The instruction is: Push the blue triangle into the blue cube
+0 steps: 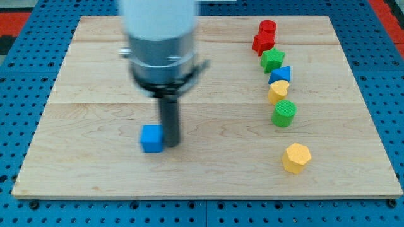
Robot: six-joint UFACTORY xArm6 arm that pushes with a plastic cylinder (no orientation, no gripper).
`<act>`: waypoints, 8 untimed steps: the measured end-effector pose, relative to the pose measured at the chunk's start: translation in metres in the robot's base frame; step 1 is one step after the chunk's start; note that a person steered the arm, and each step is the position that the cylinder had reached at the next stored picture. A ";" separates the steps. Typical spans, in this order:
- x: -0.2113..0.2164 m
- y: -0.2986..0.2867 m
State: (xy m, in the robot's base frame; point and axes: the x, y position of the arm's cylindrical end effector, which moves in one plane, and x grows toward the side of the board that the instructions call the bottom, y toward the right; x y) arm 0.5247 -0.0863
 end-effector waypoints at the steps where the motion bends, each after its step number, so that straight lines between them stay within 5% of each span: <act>1: 0.000 -0.073; 2: -0.002 -0.086; 6: -0.016 0.274; 8: -0.126 0.276</act>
State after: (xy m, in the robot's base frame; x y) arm 0.3987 0.1897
